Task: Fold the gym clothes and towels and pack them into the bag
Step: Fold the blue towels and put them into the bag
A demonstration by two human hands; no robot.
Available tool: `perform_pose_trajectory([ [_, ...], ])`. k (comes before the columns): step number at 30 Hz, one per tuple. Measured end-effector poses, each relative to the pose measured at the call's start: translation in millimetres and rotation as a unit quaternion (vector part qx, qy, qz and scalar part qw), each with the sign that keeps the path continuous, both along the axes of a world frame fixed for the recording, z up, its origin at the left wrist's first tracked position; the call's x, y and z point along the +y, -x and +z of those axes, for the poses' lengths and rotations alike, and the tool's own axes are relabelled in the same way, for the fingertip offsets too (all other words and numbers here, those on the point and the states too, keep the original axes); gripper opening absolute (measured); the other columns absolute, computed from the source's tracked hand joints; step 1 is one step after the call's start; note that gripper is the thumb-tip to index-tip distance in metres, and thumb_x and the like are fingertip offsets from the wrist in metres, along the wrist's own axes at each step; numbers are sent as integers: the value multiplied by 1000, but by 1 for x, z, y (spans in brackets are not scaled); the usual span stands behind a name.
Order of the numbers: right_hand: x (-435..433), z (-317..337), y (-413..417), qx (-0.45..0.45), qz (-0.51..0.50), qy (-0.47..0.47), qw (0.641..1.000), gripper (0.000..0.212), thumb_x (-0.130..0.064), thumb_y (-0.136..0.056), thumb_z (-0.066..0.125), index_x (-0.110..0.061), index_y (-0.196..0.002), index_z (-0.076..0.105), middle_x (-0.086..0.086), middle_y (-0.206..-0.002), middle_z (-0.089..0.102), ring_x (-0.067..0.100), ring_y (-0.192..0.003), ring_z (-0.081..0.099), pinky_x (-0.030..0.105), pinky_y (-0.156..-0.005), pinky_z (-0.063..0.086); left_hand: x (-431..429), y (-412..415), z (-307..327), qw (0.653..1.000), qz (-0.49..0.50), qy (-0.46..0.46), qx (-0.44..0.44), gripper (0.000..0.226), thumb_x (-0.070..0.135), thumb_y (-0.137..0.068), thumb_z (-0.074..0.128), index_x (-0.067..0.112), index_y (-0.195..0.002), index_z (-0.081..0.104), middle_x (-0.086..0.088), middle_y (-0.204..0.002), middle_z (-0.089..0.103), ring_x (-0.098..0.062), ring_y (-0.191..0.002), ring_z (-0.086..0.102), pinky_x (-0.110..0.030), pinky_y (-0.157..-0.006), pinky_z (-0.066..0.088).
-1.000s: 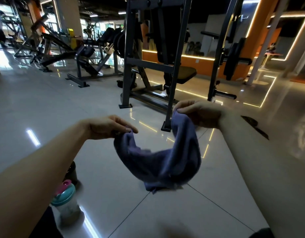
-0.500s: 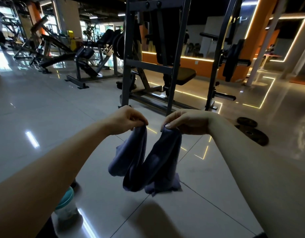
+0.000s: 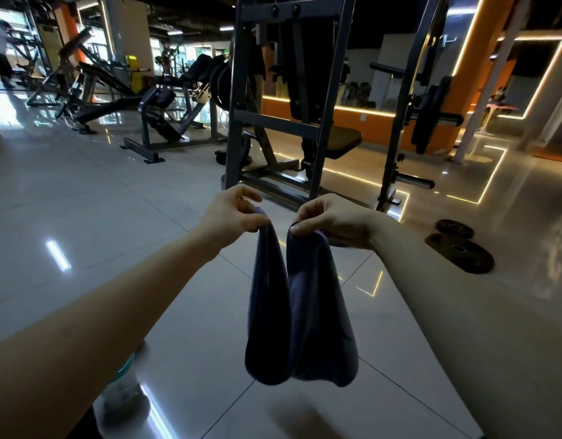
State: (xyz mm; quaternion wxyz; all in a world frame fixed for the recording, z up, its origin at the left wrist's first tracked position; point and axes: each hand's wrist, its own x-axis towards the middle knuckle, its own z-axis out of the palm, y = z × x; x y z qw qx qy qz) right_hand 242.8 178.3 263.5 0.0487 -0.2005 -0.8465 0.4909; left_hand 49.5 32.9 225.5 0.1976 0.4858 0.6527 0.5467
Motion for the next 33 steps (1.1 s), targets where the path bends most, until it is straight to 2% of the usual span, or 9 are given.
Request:
perform_pose_trajectory([
  [3, 0, 0, 0, 17, -4, -2, 1000, 7, -17, -90, 72, -14, -95, 74, 6, -107, 70, 32, -115, 60, 55, -104, 47, 5, -5, -5, 994, 6, 33, -108, 29, 3, -83, 78, 10, -109, 66, -8, -96, 72, -18, -92, 70, -25, -76, 56],
  [6, -1, -2, -1, 25, -12, -16, 999, 8, -16, -91, 70, -12, -96, 75, 5, -106, 70, 28, -114, 60, 53, -105, 47, 7, -7, -7, 986, -18, 61, -154, 14, -1, -83, 75, 7, -94, 73, -6, -89, 72, -17, -86, 66, -25, -74, 52],
  [8, -1, -3, -1, 31, -20, -25, 999, 12, -16, -89, 72, -7, -98, 74, 7, -106, 70, 27, -113, 62, 53, -104, 48, 7, -8, -7, 982, -40, 66, -173, 12, -2, -84, 73, 7, -91, 75, -8, -90, 73, -19, -87, 65, -27, -75, 52],
  [11, -3, -3, 1, 45, -25, -30, 998, 23, -13, -87, 74, 3, -103, 70, 11, -105, 69, 27, -109, 64, 53, -101, 49, 7, -11, -7, 983, -61, 75, -154, 10, 2, -85, 74, 10, -91, 76, -8, -93, 74, -18, -89, 67, -30, -79, 54],
  [14, -4, -3, 3, 47, -16, -33, 998, 16, -15, -87, 74, -4, -99, 74, 11, -104, 70, 29, -110, 64, 50, -97, 51, 9, -14, -7, 988, -65, 74, -118, 8, 7, -87, 74, 12, -91, 78, -7, -92, 75, -17, -88, 67, -32, -85, 55],
  [19, -4, -5, 4, 50, -7, -39, 998, 14, -15, -96, 65, -12, -104, 75, 2, -102, 72, 18, -100, 66, 33, -84, 55, 9, -17, -8, 990, -47, 64, -113, 7, 10, -90, 72, 12, -93, 78, -6, -91, 75, -19, -91, 68, -31, -82, 55],
  [24, -7, -5, 8, 58, -13, -88, 994, 15, -15, -93, 68, -6, -104, 75, 6, -100, 73, 15, -94, 69, 27, -78, 57, 9, -13, -8, 990, -60, 69, -104, 10, 12, -92, 71, 12, -99, 78, -8, -97, 76, -20, -96, 68, -32, -84, 54],
  [28, -10, -5, 10, 64, -27, -96, 993, 15, -14, -90, 72, -3, -101, 73, 12, -102, 72, 18, -93, 69, 29, -79, 58, 8, -13, -6, 991, -76, 67, -90, 12, 14, -93, 70, 15, -100, 79, -7, -100, 76, -21, -100, 69, -33, -89, 56],
  [33, -13, -9, 13, 75, -59, -104, 990, 19, -17, -89, 74, -11, -104, 66, 10, -107, 68, 21, -96, 68, 34, -80, 59, 5, -16, -3, 990, -100, 69, -67, 14, 14, -96, 65, 19, -99, 78, 0, -97, 77, -10, -93, 71, -32, -89, 55],
])
